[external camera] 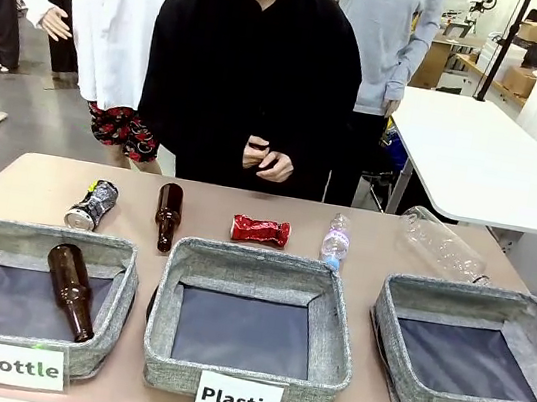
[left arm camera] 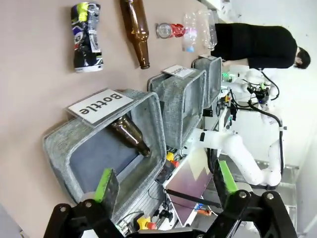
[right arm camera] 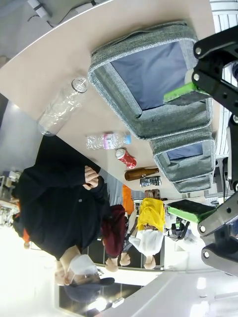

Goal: Sort the can waste into the basket.
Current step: Pick up the can waste from the table and place it in the right Fabric basket.

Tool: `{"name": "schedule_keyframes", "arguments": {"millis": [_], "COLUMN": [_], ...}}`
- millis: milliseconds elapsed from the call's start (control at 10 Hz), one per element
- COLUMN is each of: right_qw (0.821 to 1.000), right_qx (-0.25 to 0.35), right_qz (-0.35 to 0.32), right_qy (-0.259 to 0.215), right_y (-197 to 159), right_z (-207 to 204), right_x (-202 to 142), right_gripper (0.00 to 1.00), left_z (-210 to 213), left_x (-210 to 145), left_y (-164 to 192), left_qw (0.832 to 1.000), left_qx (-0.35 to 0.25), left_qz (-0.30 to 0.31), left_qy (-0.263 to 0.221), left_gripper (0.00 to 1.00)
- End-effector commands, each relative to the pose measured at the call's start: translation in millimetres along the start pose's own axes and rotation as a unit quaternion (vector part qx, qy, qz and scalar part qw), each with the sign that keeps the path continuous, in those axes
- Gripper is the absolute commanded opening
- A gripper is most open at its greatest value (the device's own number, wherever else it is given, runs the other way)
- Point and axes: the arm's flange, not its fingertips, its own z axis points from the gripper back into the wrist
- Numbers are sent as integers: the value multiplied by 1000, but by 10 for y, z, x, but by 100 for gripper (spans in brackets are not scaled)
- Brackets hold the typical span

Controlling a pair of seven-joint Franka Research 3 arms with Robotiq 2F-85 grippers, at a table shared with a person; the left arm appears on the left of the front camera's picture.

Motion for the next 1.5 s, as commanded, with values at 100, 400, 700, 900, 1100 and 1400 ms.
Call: {"name": "schedule_keyframes", "arguments": {"millis": [100, 400, 700, 900, 1100, 1400], "right_qw": [1000, 1000, 1000, 1000, 1000, 1000], "right_qx": [14, 14, 14, 14, 14, 14], "right_qz": [11, 11, 11, 11, 11, 11], "right_qy": [-6, -6, -6, -6, -6, -6], "right_y": [5, 5, 5, 5, 5, 5], "right_z": [1, 1, 1, 1, 1, 1], "right_x": [32, 32, 32, 32, 32, 32], "right_gripper": [100, 100, 100, 100, 100, 100], "left_z": [-425, -1209, -1832, -2142, -2384, -2633], "left_x": [-88, 166, 454, 545, 662, 939], "left_y": [-259, -456, -504, -474, -398, -212], "left_qw": [997, 982, 957, 939, 897, 869], "left_qx": [74, 189, 281, 326, 406, 471], "left_qz": [-11, 8, 6, -23, -33, -19], "left_qy": [-25, -28, -78, -102, -171, -149], "left_gripper": [100, 100, 100, 100, 100, 100]}}
